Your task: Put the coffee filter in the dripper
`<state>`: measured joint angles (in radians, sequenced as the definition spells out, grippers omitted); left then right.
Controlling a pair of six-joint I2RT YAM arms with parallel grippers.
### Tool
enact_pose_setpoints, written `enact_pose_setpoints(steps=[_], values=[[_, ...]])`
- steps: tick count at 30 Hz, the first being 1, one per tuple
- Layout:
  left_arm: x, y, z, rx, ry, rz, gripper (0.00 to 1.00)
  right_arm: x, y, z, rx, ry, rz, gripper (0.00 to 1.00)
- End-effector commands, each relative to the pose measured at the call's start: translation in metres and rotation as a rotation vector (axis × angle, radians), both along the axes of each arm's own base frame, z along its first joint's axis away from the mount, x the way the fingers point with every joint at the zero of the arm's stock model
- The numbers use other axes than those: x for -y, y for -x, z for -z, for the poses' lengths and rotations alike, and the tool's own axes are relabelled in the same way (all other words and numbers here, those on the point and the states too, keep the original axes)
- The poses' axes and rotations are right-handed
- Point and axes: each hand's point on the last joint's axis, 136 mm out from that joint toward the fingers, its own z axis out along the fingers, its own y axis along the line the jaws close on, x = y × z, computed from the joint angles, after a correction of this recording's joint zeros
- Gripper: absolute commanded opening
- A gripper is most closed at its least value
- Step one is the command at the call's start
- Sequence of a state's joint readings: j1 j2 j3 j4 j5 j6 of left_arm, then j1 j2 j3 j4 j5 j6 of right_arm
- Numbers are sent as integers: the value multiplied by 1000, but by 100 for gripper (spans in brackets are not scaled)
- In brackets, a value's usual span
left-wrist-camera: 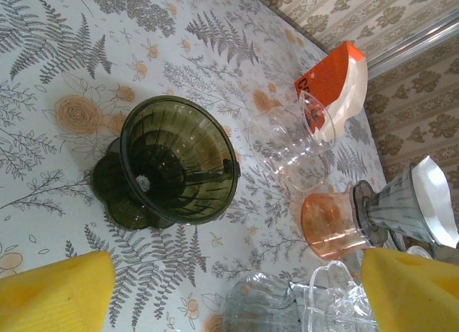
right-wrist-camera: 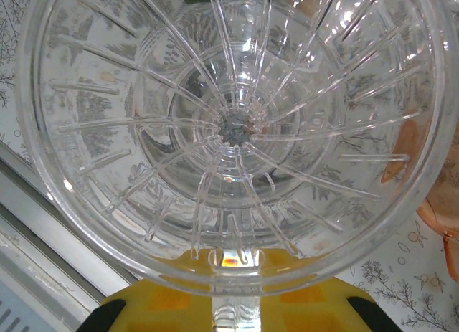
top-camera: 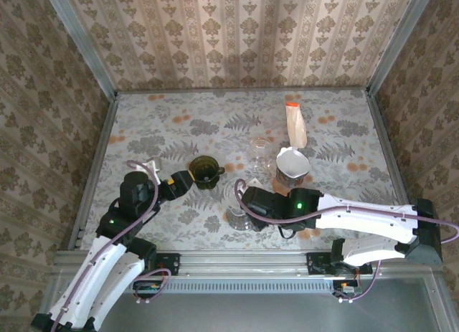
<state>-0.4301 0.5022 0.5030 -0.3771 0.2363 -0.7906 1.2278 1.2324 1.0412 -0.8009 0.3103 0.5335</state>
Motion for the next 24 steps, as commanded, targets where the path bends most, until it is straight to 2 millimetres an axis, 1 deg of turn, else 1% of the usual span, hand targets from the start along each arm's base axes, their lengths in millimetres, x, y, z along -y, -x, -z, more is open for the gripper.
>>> enact_pose_setpoints(steps=[1,9,18,24], values=[[2,-1,-9,23,29,8,90,3,-2,2,-4,-3,31,15],[3,-1,-7,20,36,7,90,8,6,4,-45,8,32,16],[2,-1,-8,18,27,9,90,3,12,9,-94,14,20,17],[2,-1,-8,18,28,7,90,8,15,13,-108,47,32,20]])
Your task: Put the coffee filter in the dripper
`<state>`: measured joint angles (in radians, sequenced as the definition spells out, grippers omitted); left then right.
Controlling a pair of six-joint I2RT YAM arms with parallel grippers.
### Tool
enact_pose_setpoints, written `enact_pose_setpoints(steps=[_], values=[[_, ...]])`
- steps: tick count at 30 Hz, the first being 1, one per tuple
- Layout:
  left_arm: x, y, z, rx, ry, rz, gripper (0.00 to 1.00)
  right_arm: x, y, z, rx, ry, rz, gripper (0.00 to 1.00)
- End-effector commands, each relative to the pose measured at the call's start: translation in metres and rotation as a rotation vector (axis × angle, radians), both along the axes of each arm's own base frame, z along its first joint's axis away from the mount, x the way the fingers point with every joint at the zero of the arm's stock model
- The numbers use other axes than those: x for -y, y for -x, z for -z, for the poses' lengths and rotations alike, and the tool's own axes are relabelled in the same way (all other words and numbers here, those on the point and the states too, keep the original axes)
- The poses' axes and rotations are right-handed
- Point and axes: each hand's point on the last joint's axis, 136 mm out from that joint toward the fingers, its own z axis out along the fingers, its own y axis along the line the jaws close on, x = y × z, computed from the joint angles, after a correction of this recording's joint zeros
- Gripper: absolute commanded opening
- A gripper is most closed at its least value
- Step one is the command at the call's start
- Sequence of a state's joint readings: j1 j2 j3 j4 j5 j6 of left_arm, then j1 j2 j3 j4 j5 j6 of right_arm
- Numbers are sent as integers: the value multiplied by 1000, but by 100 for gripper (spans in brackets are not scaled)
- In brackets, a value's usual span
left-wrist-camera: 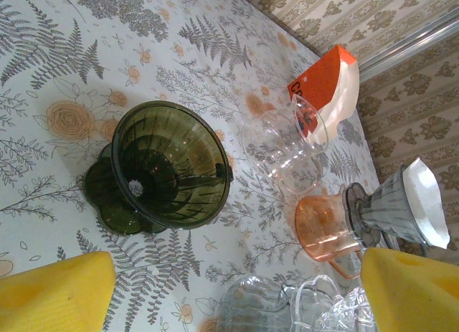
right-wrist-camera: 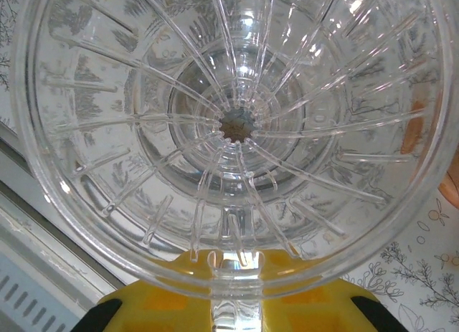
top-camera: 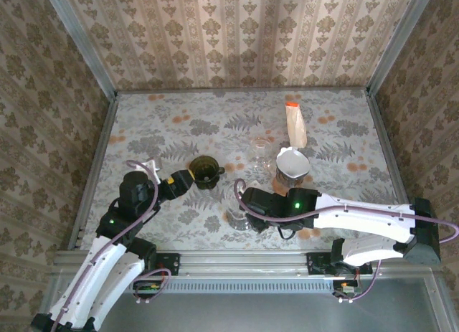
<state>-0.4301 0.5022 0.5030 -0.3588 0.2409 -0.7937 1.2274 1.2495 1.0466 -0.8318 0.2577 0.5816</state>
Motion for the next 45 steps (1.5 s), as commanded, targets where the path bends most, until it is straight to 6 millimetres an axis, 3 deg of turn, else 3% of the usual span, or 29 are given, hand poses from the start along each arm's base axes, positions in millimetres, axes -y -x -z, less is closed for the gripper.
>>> enact_pose_setpoints(steps=[1,3,6,8,14,17,23,28,31,34,38,45], values=[[1,0,-4,2,15,4,90,8,5,5,-34,45,17,23],[1,0,-4,3,15,2,90,9,6,4,-32,38,22,33],[0,0,-5,5,13,2,90,6,5,-1,-23,12,22,59],[0,0,-6,6,12,3,90,6,4,-5,-11,-1,23,69],[0,-1,-14,27,11,4,92,11,-4,-27,52,-29,47,80],[2,-3,-22,50,13,13,100,15,-12,-43,93,-61,75,83],[14,-13,-36,89,34,61,100,20,-47,-85,166,-177,152,82],[20,-27,-42,102,58,83,98,53,-108,-112,214,-206,336,75],[16,-37,-39,82,29,68,93,76,-148,-117,204,-256,445,67],[14,-47,-36,66,13,59,86,101,-188,-113,188,-274,540,57],[12,-57,-32,67,-11,49,80,128,-237,-92,146,-223,634,52],[12,-70,-12,35,-35,45,75,159,-305,-56,95,-142,733,38]])
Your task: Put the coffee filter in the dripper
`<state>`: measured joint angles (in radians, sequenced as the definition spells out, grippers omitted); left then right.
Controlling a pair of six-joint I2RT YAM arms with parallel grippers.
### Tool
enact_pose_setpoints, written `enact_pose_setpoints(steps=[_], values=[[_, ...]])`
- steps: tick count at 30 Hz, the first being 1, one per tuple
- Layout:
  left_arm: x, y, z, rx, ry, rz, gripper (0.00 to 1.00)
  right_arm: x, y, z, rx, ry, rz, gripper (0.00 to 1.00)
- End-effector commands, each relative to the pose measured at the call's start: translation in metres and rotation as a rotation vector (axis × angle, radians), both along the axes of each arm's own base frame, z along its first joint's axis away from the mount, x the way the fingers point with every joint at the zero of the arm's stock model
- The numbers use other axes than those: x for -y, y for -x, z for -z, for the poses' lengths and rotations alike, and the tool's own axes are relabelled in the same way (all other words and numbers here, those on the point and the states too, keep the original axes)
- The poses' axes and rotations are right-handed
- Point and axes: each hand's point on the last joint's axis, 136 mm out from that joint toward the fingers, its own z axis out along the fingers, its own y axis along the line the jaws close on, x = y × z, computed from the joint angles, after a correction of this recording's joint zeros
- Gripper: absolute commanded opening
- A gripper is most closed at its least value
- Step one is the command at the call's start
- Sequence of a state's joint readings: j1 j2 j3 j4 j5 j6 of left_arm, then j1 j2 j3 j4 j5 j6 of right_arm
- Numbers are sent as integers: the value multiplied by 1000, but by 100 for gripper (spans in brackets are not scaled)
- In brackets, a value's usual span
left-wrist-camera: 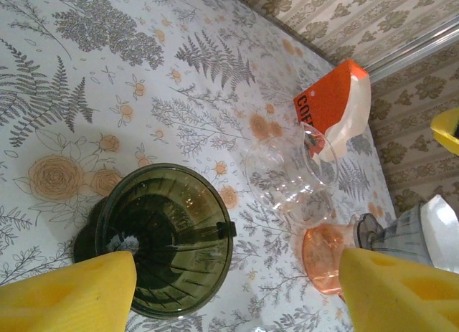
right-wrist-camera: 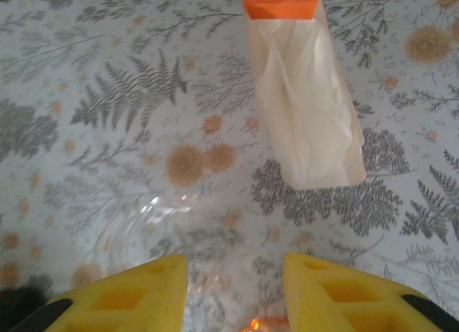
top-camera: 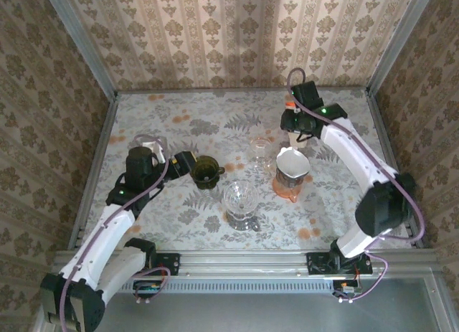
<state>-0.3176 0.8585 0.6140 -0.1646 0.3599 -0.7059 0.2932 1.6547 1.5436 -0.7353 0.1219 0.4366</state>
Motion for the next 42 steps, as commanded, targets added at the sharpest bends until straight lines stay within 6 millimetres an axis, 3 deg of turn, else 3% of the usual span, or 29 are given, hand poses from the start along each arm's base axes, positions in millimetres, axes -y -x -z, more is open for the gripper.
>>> enact_pose_setpoints(steps=[1,9,17,29,42], values=[[2,-10,-6,43,-6,16,75,7,-27,4,-2,6,0,36],[3,-20,6,9,-2,30,73,24,-74,41,-79,65,45,30],[-3,-22,12,-8,7,22,73,27,-102,55,-96,117,52,29],[-3,-23,15,-17,30,21,71,39,-106,63,-107,151,82,25],[-3,-23,14,-22,39,15,70,41,-107,90,-164,156,69,25]])
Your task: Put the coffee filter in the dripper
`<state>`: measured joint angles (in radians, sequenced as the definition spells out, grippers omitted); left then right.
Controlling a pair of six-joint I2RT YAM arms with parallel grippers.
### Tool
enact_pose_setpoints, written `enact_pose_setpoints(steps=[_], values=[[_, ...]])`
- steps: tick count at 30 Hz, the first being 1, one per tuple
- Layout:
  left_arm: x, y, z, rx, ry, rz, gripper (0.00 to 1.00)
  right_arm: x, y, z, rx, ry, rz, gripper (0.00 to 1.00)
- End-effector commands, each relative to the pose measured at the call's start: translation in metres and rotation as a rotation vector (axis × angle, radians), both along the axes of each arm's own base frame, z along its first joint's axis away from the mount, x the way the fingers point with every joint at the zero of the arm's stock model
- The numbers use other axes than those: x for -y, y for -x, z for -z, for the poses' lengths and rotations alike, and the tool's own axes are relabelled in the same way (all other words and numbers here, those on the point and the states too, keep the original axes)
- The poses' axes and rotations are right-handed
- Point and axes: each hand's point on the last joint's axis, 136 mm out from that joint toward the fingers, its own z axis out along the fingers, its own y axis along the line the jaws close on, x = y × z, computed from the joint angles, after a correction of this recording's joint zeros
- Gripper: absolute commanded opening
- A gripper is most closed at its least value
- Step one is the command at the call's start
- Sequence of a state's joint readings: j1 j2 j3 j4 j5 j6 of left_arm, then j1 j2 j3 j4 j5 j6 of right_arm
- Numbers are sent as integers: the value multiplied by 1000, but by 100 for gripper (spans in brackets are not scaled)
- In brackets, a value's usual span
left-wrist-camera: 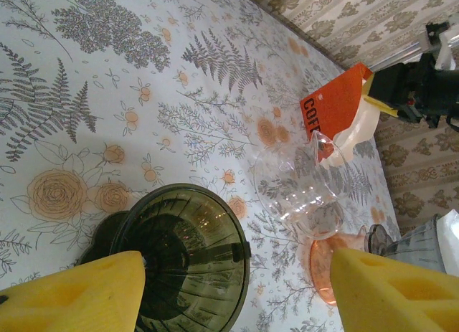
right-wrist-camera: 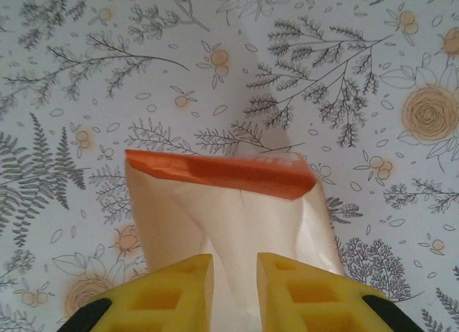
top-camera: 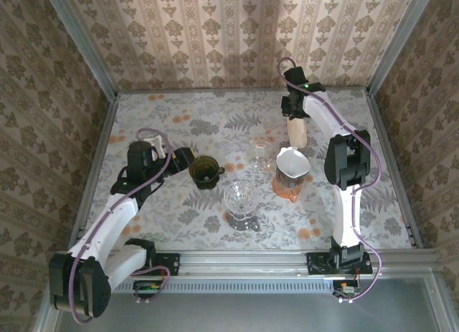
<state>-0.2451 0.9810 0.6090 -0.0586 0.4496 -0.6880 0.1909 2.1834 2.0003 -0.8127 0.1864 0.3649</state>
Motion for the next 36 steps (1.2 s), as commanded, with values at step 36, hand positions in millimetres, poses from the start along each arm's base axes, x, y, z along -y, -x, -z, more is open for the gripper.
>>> enact_pose_setpoints(steps=[36], values=[[3,3,-11,7,51,13,68,5,66,-144,298,29,-32,0]])
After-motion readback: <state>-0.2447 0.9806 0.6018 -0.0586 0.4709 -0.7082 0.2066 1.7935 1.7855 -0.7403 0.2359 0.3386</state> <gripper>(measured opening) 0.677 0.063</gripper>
